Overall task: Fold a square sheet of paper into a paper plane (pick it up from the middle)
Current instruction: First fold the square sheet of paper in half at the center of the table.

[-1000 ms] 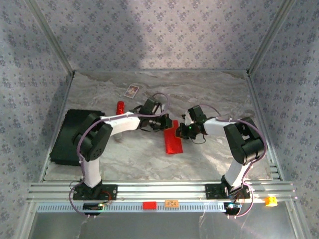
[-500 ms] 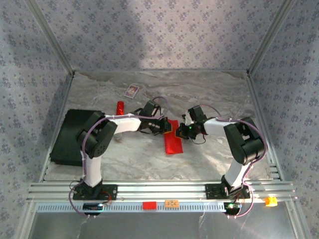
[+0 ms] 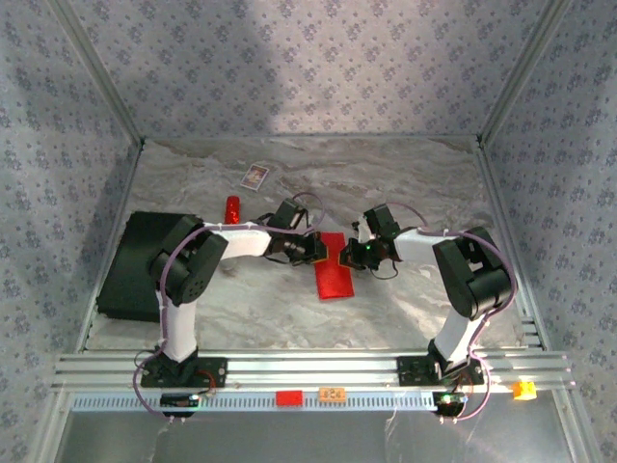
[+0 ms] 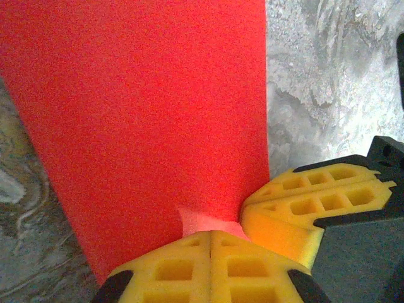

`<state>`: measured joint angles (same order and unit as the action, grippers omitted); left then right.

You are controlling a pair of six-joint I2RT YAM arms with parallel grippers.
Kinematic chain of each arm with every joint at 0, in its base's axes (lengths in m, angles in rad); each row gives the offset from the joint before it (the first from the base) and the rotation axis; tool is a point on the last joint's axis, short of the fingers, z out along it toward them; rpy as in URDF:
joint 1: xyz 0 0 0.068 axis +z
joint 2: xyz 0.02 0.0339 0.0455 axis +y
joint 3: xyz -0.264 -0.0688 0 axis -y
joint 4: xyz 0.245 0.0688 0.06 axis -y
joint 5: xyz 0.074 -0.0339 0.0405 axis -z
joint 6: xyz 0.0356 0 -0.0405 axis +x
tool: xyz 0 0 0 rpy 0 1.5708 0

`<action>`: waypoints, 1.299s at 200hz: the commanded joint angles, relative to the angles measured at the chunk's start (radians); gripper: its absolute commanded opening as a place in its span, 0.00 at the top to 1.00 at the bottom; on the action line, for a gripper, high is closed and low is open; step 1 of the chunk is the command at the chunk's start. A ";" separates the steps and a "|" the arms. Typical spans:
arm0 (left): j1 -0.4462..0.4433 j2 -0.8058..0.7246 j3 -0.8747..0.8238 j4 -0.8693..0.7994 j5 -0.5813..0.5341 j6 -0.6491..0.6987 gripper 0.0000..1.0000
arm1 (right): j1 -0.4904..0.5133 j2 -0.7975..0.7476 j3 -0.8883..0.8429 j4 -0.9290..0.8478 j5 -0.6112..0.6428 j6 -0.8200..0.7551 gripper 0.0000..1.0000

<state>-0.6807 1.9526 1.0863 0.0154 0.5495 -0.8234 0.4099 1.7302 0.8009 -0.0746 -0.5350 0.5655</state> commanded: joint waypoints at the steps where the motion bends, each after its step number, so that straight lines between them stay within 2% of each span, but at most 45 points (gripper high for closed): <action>1: 0.011 0.024 -0.019 -0.022 -0.016 0.036 1.00 | -0.012 0.050 -0.047 -0.094 0.120 0.013 1.00; 72: 0.011 0.053 -0.043 -0.071 -0.054 0.078 1.00 | -0.008 0.045 -0.052 -0.092 0.127 0.017 1.00; 166: 0.040 0.044 0.070 -0.042 0.043 0.064 1.00 | -0.013 0.035 -0.066 -0.078 0.128 0.020 1.00; 241: 0.064 0.101 0.052 -0.084 -0.009 0.092 1.00 | -0.010 0.033 -0.067 -0.080 0.127 0.025 1.00; 260: 0.073 0.096 0.062 -0.073 0.014 0.081 1.00 | -0.010 0.036 -0.065 -0.080 0.125 0.023 1.00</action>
<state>-0.6224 2.0182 1.1465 -0.0196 0.5800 -0.7597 0.4080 1.7233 0.7815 -0.0448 -0.5358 0.5865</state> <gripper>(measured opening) 0.042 0.066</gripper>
